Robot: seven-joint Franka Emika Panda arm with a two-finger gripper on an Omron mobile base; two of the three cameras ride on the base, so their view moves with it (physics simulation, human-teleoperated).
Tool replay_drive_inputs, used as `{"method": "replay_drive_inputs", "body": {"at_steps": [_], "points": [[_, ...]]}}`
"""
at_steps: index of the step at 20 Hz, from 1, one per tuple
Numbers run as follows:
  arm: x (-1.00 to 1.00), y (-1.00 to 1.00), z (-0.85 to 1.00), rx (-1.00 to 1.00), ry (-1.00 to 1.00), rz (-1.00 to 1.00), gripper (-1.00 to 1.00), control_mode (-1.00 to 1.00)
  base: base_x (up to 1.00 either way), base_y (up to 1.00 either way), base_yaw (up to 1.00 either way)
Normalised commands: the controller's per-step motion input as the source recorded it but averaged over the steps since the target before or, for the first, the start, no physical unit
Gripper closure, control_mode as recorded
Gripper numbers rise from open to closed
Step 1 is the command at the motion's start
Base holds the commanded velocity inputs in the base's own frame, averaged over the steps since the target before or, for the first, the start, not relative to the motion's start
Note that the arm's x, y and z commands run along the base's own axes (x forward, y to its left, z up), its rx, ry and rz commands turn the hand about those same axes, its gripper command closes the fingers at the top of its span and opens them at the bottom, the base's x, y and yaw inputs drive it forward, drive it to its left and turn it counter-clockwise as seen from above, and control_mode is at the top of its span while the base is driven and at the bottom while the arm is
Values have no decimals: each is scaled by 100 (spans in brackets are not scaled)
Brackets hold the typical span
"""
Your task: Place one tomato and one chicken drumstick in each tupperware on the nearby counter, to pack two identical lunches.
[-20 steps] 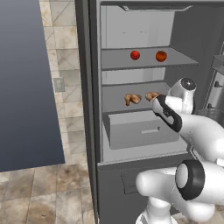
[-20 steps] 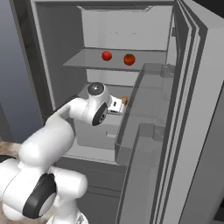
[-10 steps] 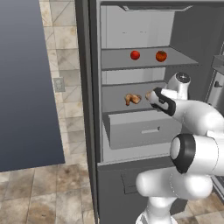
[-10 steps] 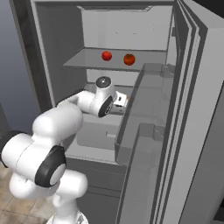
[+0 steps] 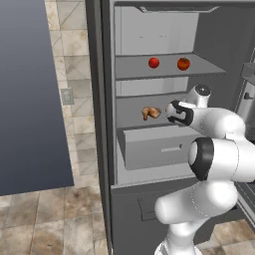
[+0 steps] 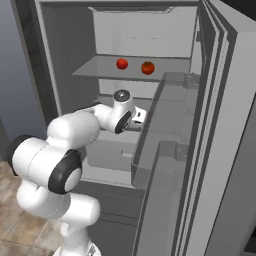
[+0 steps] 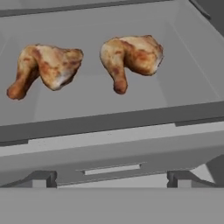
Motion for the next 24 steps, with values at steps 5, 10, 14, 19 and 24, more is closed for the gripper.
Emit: {"method": "replay_drive_inputs", "body": {"at_steps": [5,10,14,19,24], "points": [[33,-4,-14,0,0,-1,-100,-100,0,0,0],[34,-16,-6,0,0,0,-100,-100,0,0,0],[28,-25,-8,0,0,0,-100,-100,0,0,0],[27,-10,-9,0,1,0,-100,-100,0,0,0],[29,0,-13,0,2,0,-100,-100,0,0,0]]}}
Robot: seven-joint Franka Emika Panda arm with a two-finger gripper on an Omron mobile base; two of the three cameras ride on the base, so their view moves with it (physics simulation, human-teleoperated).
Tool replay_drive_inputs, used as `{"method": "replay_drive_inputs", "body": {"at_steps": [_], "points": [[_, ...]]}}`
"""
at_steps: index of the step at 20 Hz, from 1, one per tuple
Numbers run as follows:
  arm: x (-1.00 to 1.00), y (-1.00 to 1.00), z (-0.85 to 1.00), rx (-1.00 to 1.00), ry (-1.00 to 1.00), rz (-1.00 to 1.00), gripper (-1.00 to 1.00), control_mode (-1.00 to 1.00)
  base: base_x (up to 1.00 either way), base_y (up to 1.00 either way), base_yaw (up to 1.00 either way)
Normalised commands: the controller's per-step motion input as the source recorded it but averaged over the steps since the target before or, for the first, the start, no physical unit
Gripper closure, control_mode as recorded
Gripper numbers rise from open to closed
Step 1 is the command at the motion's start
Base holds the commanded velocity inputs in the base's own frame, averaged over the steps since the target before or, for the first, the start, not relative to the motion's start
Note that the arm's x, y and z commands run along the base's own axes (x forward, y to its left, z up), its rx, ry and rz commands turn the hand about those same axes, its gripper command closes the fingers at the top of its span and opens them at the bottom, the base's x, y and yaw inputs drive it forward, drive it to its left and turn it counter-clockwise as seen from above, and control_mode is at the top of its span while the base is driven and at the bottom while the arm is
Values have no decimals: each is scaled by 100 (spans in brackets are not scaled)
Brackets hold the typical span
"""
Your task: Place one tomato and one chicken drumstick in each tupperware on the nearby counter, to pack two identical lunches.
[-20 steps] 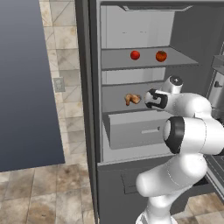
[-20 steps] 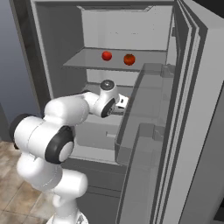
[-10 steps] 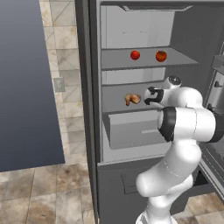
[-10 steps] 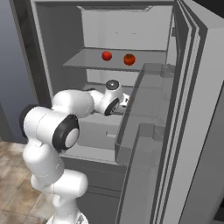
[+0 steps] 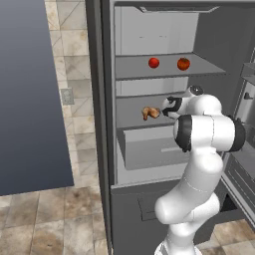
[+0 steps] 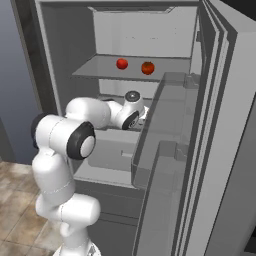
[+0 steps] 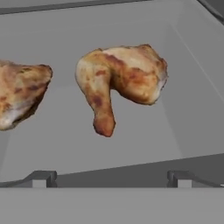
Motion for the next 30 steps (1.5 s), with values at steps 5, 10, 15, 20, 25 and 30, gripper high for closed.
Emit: {"method": "replay_drive_inputs", "body": {"at_steps": [5,10,15,20,25,30], "points": [[27,0,-17,0,1,0,-100,-100,0,0,0],[32,0,-14,0,1,0,-100,-100,0,0,0],[31,0,-15,0,1,0,-100,-100,0,0,0],[29,0,-16,0,1,0,-100,-100,0,0,0],[30,0,-16,0,1,0,-100,-100,0,0,0],[7,0,-25,0,2,0,-100,-100,0,0,0]]}}
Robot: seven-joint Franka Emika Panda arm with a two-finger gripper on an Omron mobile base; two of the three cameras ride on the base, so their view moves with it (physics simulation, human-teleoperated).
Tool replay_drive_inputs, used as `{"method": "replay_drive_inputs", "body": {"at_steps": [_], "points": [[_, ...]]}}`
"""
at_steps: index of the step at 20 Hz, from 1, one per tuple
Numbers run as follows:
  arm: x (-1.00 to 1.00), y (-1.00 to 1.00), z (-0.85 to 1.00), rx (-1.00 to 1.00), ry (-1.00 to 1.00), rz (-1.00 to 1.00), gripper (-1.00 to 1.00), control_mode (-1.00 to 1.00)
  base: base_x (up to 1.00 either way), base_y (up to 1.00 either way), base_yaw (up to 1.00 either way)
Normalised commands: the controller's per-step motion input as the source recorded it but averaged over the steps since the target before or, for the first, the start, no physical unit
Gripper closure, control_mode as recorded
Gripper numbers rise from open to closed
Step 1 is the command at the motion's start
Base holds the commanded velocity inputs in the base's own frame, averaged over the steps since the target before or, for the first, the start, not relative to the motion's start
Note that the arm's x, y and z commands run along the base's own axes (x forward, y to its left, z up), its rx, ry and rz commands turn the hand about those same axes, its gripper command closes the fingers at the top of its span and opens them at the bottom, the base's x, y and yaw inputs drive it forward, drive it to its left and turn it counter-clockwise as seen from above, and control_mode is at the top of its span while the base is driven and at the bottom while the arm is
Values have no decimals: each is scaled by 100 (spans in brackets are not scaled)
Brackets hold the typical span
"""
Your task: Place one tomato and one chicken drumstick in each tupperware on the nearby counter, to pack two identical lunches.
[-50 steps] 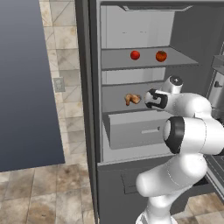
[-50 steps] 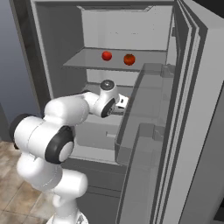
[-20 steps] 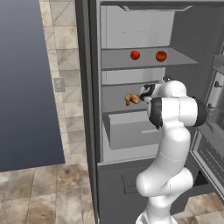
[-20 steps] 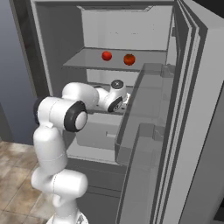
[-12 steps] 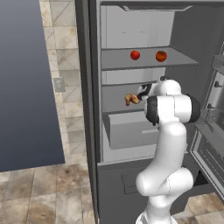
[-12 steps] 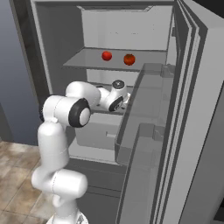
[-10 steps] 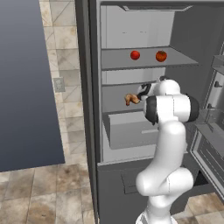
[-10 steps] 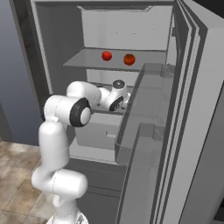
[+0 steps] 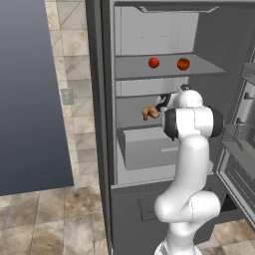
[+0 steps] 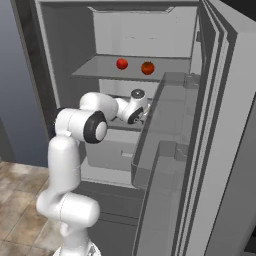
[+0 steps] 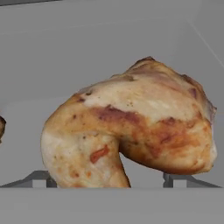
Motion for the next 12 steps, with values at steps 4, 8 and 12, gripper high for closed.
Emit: {"method": "replay_drive_inputs", "body": {"at_steps": [4,8,12], "points": [[0,0,-33,0,2,-1,-100,-100,0,0,0],[-7,0,-36,0,0,0,-100,-100,0,0,0],[-32,0,-36,0,0,0,-100,-100,0,0,0]]}}
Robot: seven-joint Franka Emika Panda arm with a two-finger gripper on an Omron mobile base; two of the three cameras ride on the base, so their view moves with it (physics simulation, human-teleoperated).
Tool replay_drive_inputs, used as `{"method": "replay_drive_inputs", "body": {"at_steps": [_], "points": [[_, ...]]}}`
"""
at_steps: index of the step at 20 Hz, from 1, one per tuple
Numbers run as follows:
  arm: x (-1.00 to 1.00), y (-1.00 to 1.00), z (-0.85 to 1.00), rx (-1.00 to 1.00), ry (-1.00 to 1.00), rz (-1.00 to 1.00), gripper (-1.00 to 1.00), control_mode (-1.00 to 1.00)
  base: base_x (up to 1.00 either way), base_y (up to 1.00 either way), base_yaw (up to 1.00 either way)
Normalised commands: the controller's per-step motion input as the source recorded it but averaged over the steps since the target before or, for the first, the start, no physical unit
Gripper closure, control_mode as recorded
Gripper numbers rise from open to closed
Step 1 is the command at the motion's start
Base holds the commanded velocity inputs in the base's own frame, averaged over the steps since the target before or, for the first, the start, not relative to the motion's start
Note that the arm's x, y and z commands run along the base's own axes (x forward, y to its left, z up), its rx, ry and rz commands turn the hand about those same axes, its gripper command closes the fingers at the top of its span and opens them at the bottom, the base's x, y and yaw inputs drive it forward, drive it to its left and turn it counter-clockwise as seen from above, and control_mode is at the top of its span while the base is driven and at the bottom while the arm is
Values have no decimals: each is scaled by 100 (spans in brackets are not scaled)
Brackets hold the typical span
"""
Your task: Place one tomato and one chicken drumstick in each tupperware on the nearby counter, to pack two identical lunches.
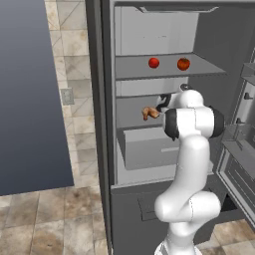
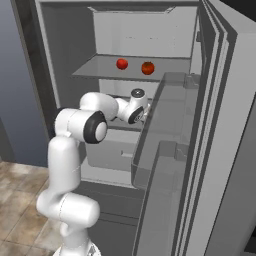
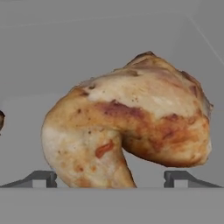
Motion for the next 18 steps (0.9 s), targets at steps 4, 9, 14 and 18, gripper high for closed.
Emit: {"method": "replay_drive_inputs", "body": {"at_steps": [4,9,14,18], "points": [[-40,0,-35,0,0,0,-100,-100,0,0,0],[-16,0,-36,0,0,0,-100,-100,0,0,0],[0,0,-46,0,0,0,-100,-100,0,0,0],[0,0,-50,0,3,0,100,-100,0,0,0]]}}
